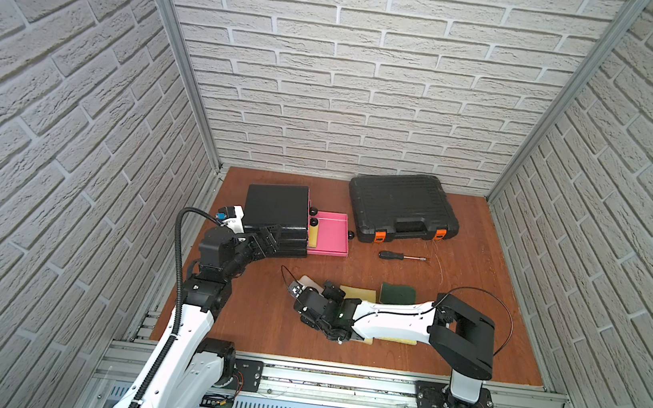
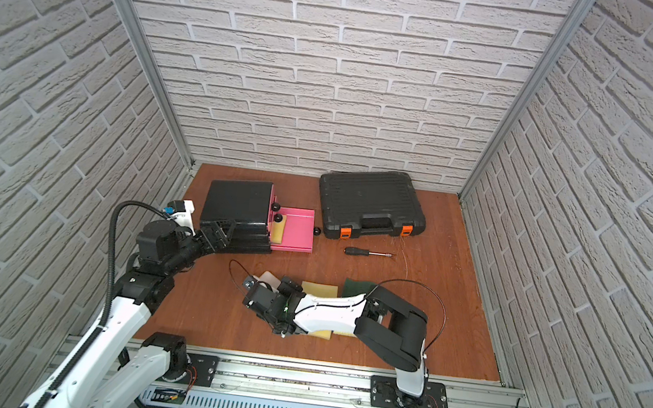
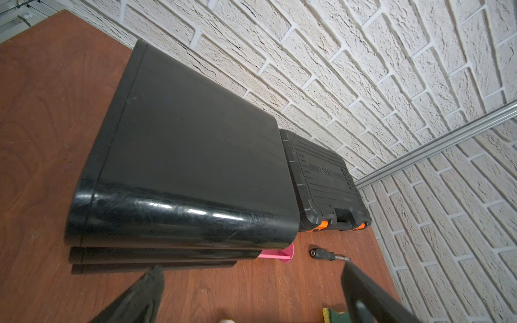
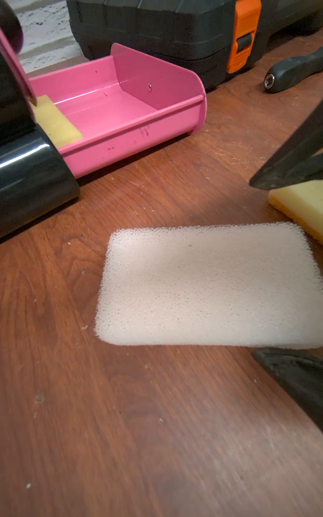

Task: Take the sponge out of the drawer
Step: Place the sponge at the center of the board, then pick up the sponge from the drawer.

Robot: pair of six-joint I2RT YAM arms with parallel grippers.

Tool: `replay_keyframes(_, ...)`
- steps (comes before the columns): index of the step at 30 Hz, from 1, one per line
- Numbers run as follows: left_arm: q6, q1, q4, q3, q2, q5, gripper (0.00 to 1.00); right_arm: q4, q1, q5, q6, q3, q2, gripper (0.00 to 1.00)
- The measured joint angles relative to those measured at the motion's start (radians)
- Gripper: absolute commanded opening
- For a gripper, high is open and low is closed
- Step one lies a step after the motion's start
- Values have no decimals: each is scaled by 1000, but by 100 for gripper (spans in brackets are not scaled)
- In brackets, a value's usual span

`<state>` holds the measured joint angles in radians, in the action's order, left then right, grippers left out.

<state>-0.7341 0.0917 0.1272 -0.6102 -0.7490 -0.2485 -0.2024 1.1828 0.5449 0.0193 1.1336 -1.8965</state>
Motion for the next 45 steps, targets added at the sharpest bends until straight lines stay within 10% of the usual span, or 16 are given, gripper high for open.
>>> replay_keyframes(29, 2, 0, 1, 0, -9, -1, 98, -11, -193, -276, 81, -10, 275, 76)
replay_keyframes(34, 2, -1, 1, 0, -4, -2, 98, -36, -384, -386, 197, 173, 205, 52)
replay_keyframes(45, 0, -8, 0, 0, 8, -30, 98, 11, -523, -638, 352, 245, -28, 60)
